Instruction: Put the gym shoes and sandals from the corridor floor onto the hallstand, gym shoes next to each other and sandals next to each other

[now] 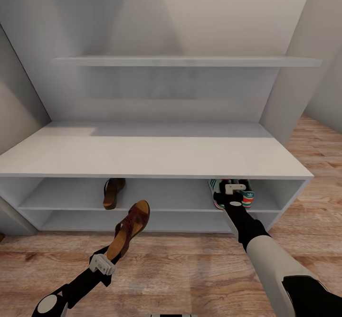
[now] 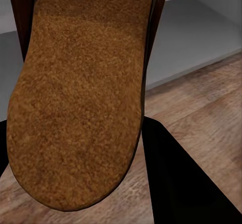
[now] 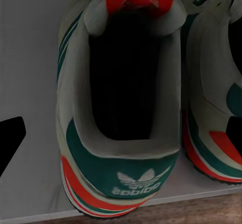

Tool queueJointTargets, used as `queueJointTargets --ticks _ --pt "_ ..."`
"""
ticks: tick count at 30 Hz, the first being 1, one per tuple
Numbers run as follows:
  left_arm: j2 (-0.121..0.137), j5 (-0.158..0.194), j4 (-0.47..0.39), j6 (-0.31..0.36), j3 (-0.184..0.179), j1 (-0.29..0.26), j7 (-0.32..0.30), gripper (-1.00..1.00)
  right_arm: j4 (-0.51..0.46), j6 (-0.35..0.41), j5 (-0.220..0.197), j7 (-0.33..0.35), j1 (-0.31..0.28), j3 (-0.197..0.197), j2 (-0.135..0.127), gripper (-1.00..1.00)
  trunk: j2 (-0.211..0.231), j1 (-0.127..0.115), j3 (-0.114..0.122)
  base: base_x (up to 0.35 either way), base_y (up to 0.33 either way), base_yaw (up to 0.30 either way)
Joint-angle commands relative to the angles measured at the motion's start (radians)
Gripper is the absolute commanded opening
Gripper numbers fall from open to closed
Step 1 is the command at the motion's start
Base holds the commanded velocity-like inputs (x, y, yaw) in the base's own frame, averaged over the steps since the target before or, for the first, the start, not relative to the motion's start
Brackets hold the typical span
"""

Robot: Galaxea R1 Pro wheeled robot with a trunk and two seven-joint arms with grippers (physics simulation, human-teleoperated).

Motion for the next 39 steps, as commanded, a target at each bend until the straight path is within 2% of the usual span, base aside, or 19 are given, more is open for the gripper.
queueJointTargets --ticks 1,20,30,39 --pt "-0.001 -0.013 -0.001 -0.009 0.003 -0.001 -0.003 -1.00 -0.002 0.008 0.005 -0.005 0.000 0.003 0.000 1.00 0.000 0.000 -0.001 0.000 0.000 0.000" --pt "-0.001 -0.013 -0.001 -0.009 0.003 -0.001 -0.001 -1.00 -0.002 0.008 0.005 -0.005 0.000 0.004 0.000 1.00 0.000 0.000 -0.001 -0.004 0.000 0.000" --pt "-0.001 -0.013 -0.001 -0.009 0.004 -0.001 0.000 -1.00 -0.002 0.008 0.005 -0.005 0.000 0.004 0.000 1.00 0.000 0.000 -0.001 -0.174 0.000 0.000" --pt "-0.001 -0.013 -0.001 -0.009 0.004 -0.001 0.000 -1.00 -0.002 0.008 0.005 -0.005 0.000 0.004 0.001 1.00 0.000 0.000 -0.001 -0.051 0.000 0.000"
